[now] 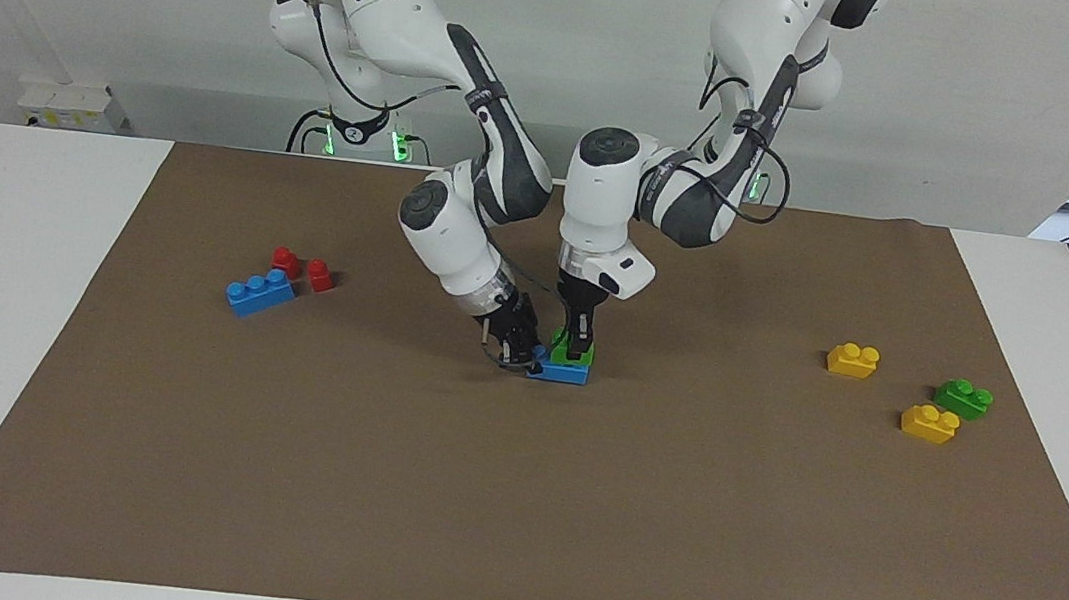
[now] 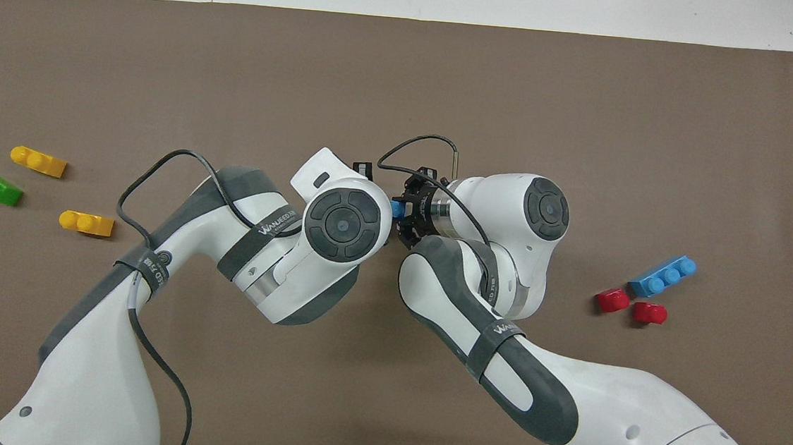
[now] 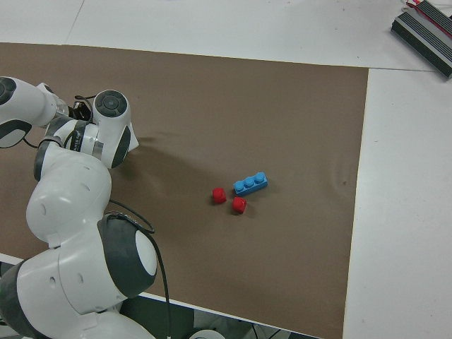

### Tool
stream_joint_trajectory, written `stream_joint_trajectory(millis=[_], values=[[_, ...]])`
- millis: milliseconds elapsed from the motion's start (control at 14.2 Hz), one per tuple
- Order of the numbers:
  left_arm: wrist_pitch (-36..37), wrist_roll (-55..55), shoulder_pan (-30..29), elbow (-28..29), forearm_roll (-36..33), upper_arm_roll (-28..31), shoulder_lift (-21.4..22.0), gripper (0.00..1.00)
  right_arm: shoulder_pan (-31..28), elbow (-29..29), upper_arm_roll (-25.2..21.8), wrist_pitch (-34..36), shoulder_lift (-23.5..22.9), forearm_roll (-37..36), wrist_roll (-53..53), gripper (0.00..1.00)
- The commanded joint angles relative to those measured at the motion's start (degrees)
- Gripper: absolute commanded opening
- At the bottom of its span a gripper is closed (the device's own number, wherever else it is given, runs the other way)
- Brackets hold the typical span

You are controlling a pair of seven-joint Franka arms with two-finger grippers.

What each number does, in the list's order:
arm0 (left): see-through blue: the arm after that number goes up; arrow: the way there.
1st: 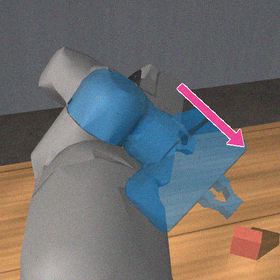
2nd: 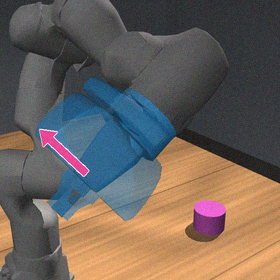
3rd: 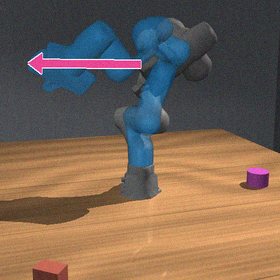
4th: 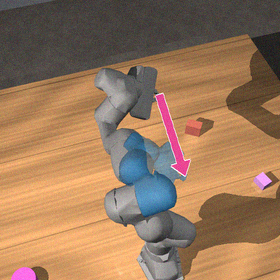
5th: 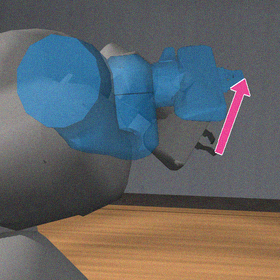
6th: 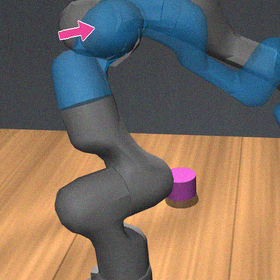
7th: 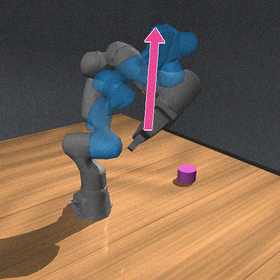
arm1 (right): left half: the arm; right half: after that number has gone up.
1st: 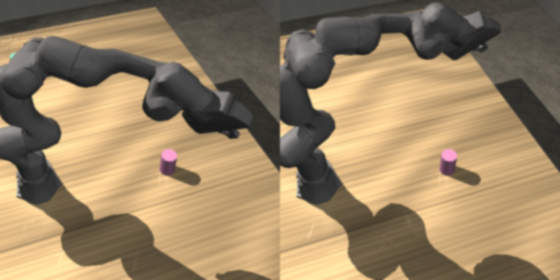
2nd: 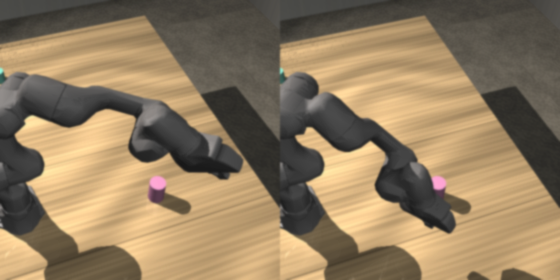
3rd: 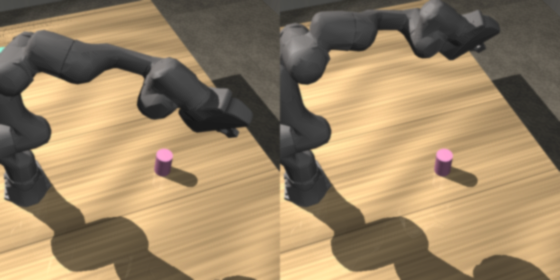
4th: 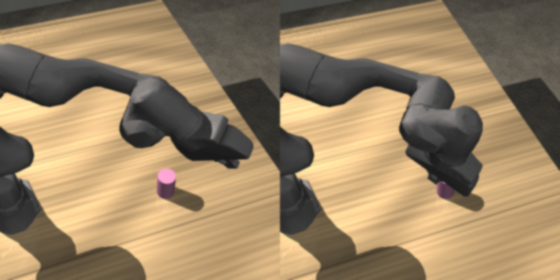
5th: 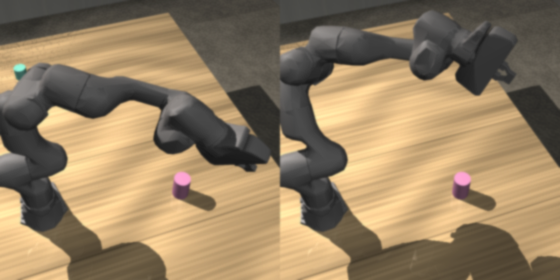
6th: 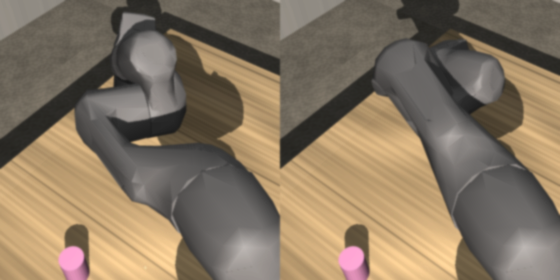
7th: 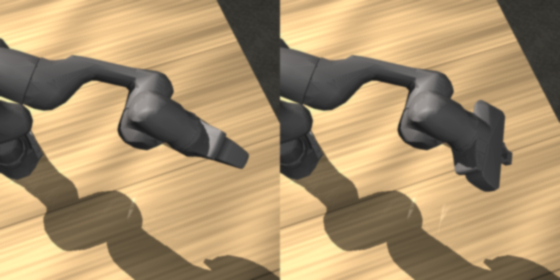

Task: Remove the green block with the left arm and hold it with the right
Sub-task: 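Grasp the green brick with the left gripper while the right gripper grasps the blue brick, then pull the bricks apart, green in the left gripper, blue in the right gripper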

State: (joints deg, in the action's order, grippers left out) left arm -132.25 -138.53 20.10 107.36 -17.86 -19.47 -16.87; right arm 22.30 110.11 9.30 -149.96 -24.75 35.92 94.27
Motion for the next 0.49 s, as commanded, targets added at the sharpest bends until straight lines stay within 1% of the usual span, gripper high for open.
stream_joint_trajectory(millis=[0, 141, 281, 352, 422], values=[[5.67, 3.24, -1.37, -0.13, 1.85, 0.31, 5.43, 0.0, 0.2, 0.72, 0.02, -0.95, 0.22, 1.34, 0.82, 0.0], [8.75, 8.33, -2.77, -0.39, 5.62, 0.31, 8.5, 0.0, -0.59, -0.32, -0.07, 0.54, 0.31, 1.26, 0.82, 0.0], [12.17, 15.27, -5.49, -0.48, 9.49, 0.31, 11.31, 0.0, -2.25, -2.86, -0.59, 5.35, 0.92, 0.04, 0.3, 0.0], [13.84, 19.57, -6.99, -0.74, 11.42, 0.4, 12.63, 0.0, -3.31, -4.53, -1.03, 9.65, 1.54, -3.19, -0.4, 0.0], [15.51, 24.14, -8.74, -0.92, 13.36, 0.49, 13.86, 0.0, -4.97, -5.77, -1.99, 14.21, 2.76, -8.45, -1.71, 0.0]])
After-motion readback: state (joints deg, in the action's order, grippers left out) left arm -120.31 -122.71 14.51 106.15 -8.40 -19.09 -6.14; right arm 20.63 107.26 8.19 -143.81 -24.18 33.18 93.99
